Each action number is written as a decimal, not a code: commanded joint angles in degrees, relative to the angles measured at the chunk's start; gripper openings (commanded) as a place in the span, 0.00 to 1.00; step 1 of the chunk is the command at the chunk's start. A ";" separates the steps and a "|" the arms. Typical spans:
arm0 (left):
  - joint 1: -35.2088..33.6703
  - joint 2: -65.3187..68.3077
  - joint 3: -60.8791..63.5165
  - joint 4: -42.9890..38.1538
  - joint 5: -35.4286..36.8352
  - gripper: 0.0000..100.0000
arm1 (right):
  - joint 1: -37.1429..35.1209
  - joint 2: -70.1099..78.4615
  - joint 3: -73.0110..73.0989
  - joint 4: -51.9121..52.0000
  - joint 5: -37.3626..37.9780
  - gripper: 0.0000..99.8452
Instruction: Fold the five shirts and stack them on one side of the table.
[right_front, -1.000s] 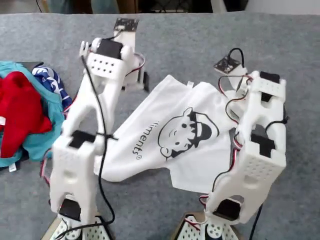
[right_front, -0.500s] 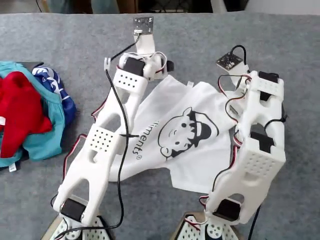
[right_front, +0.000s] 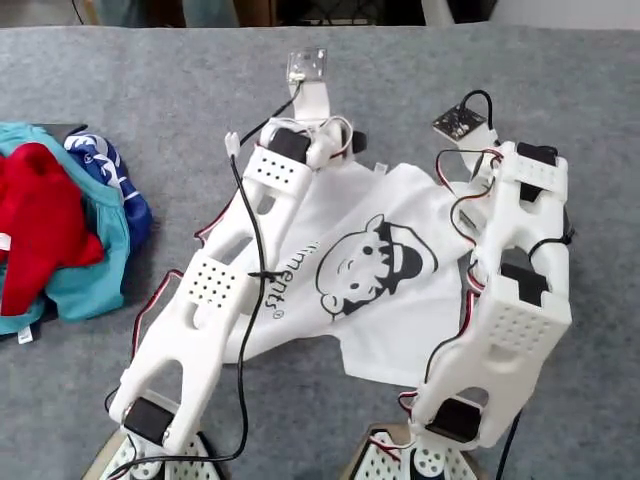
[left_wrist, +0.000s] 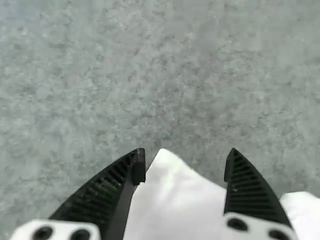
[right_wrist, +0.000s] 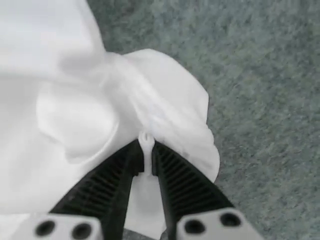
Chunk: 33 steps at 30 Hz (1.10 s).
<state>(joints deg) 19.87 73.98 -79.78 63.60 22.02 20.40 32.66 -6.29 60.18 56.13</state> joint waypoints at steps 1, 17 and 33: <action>0.57 -1.41 1.27 -1.05 0.35 0.26 | 0.09 1.27 -0.66 0.00 0.62 0.01; -0.04 -1.41 1.01 7.03 1.05 0.09 | 0.18 1.27 -0.66 0.09 0.70 0.01; -2.59 -0.79 -12.62 32.44 1.05 0.03 | 0.18 1.19 -0.66 0.09 0.79 0.01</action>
<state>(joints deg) 18.46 73.89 -86.20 91.91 22.64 20.40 32.66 -6.29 60.18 56.48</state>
